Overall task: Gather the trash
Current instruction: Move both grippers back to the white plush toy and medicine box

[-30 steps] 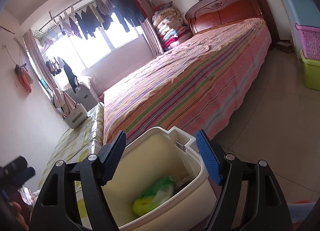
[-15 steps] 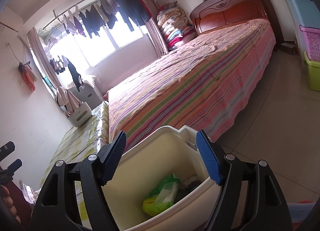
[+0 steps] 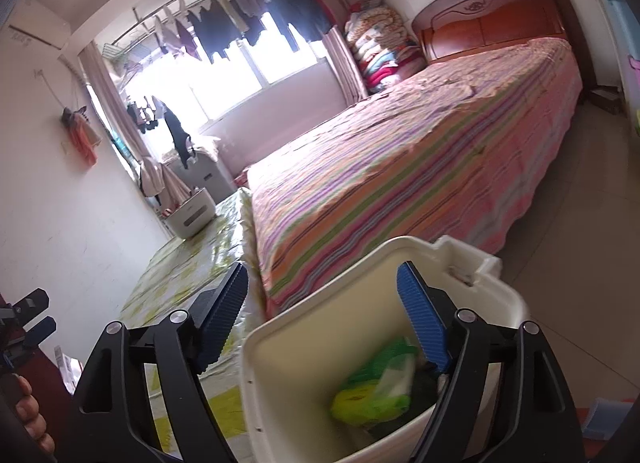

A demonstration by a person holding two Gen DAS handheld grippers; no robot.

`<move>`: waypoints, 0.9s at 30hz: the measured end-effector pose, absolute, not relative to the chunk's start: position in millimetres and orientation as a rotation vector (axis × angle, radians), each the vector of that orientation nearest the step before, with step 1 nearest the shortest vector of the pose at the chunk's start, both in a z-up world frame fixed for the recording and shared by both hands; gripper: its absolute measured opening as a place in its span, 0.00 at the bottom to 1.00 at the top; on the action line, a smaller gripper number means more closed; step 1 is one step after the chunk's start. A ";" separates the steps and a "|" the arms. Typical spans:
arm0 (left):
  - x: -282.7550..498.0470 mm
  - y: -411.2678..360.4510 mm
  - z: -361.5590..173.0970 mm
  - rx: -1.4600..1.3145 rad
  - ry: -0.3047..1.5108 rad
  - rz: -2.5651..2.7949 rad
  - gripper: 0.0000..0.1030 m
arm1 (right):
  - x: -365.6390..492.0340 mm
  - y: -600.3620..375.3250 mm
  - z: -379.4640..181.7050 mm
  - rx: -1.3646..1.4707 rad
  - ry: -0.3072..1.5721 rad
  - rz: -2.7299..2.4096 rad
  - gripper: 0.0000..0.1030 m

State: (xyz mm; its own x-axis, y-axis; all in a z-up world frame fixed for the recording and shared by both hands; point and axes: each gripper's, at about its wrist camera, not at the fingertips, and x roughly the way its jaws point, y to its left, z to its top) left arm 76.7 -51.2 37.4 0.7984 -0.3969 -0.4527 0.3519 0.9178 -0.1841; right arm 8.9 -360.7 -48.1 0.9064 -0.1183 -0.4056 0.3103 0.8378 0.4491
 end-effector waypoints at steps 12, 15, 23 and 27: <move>78.0 -3.1 37.7 -0.026 0.502 -0.266 0.82 | 34.7 -306.5 -41.5 0.505 0.402 -0.068 0.88; 80.4 11.6 35.6 -0.033 0.520 -0.240 0.82 | 39.4 -286.8 -38.1 0.470 0.407 -0.030 0.89; 78.8 60.8 37.1 -0.068 0.513 -0.163 0.82 | 54.9 -236.5 -35.4 0.396 0.452 0.073 0.90; 78.8 83.4 33.1 -0.075 0.524 -0.131 0.82 | 62.5 -213.7 -36.5 0.369 0.478 0.108 0.90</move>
